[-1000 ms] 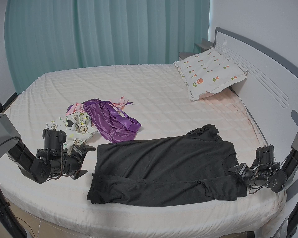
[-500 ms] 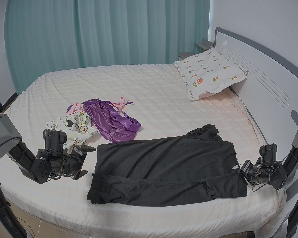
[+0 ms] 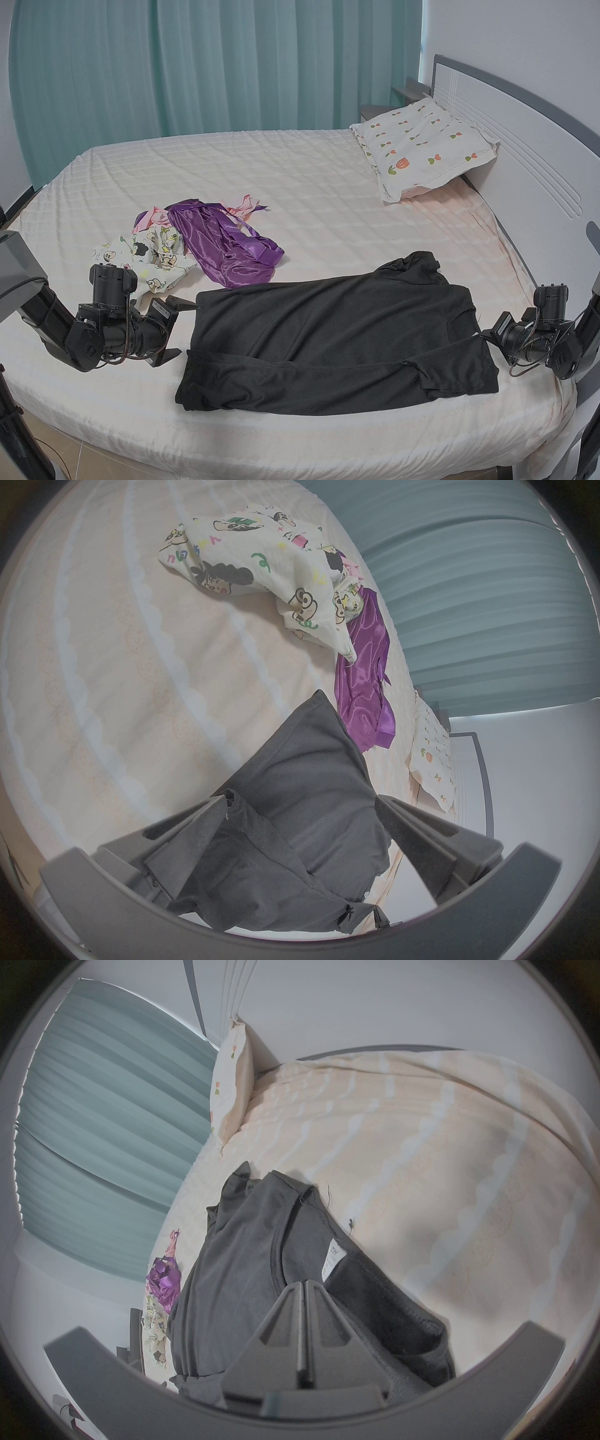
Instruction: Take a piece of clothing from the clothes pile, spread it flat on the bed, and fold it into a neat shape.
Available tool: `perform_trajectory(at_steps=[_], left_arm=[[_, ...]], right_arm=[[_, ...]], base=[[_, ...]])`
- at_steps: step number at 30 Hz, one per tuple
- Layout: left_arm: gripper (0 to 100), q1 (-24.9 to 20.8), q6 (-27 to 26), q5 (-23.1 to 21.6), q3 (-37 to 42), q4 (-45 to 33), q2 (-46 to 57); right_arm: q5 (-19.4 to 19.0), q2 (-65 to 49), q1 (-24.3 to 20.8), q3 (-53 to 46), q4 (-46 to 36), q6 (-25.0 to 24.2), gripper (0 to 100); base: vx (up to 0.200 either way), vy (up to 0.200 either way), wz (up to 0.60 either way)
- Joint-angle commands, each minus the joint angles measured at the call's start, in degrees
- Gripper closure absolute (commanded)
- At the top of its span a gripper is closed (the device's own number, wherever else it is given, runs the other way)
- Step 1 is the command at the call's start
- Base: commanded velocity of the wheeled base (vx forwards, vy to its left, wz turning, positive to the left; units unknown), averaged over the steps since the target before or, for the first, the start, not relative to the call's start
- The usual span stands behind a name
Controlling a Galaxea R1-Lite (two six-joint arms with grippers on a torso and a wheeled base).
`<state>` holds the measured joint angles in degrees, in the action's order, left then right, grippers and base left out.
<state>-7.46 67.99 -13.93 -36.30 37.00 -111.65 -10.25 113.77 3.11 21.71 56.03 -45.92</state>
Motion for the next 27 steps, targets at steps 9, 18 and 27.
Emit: perform_trajectory(at_steps=[9, 18, 27], left_arm=[[0, -0.1, 0.13, -2.06, 0.8, 0.09, -0.14], [0, -0.01, -2.33, -2.33, 0.8, 0.18, 0.21], [0, -0.01, -15.25, -2.15, 4.93, 0.0, 1.09]], right_arm=[[-0.12, 1.54, 0.67, -0.88, 0.93, 0.04, 0], [-0.21, -0.57, 0.49, -1.94, 0.93, -0.57, 0], [-0.12, -0.48, 0.58, -2.02, 0.93, -0.22, 0]], base=[[0.0, 0.0, 0.0], [0.0, 0.0, 0.0], [0.0, 0.0, 0.0]])
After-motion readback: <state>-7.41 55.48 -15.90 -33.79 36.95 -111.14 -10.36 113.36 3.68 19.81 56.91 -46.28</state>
